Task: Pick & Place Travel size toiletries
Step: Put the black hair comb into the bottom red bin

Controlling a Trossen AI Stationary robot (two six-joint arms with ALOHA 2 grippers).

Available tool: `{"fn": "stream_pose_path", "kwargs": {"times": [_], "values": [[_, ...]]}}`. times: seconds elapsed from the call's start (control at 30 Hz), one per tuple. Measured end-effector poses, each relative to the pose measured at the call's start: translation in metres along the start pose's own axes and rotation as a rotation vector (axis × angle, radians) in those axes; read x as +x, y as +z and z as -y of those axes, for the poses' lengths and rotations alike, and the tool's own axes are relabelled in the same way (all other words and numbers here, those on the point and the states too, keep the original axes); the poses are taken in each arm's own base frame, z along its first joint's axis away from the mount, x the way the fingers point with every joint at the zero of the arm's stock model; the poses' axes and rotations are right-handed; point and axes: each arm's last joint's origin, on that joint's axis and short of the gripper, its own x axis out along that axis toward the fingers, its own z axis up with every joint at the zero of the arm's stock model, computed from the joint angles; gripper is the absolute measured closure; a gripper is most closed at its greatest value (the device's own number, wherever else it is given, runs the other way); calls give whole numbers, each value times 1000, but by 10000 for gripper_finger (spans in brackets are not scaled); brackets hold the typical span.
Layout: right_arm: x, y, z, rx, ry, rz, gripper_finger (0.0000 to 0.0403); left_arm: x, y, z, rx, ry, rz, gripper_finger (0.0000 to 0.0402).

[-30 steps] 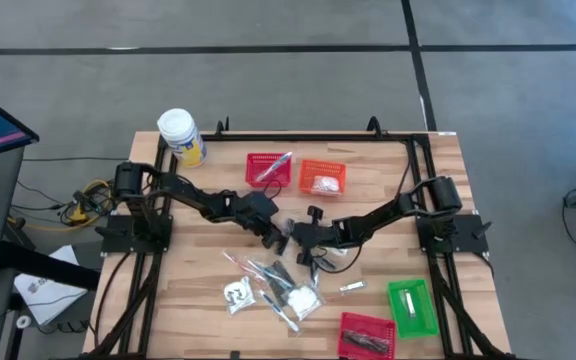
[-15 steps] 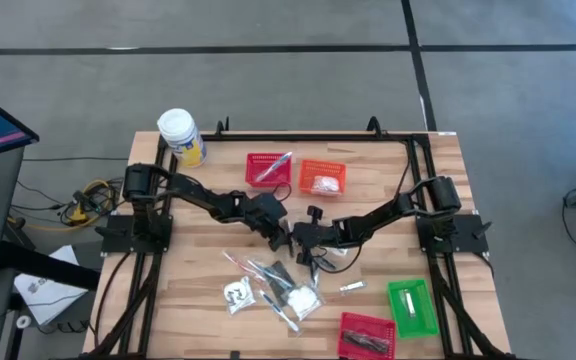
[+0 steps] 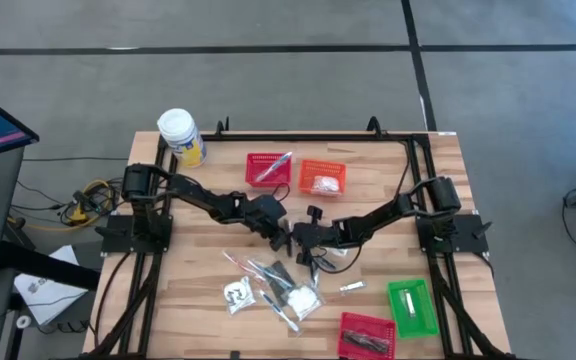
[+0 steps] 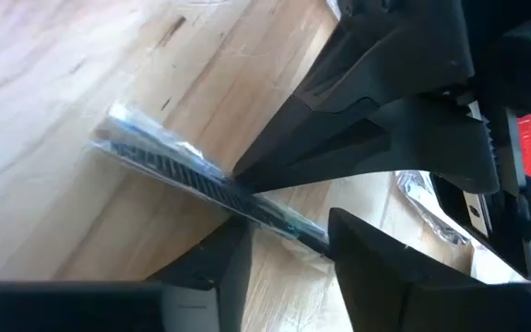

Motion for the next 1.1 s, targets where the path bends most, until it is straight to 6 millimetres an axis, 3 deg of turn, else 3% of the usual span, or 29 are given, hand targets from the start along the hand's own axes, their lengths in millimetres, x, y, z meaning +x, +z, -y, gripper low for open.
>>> {"fn": "stream_pose_path", "kwargs": {"times": [0.47,0.67,0.83,1.1], "values": [[-7,2,-2,-25,10,-18,401,0,-1,-2,-4,15,-4,379],[-22,7,-9,-99,4,-11,362,-1,0,0,37,-4,-6,393],[-37,17,-16,-128,12,42,312,-14,-1,3,80,1,3,395],[-52,26,-22,-173,35,91,268,-55,0,13,153,73,143,395]]}}
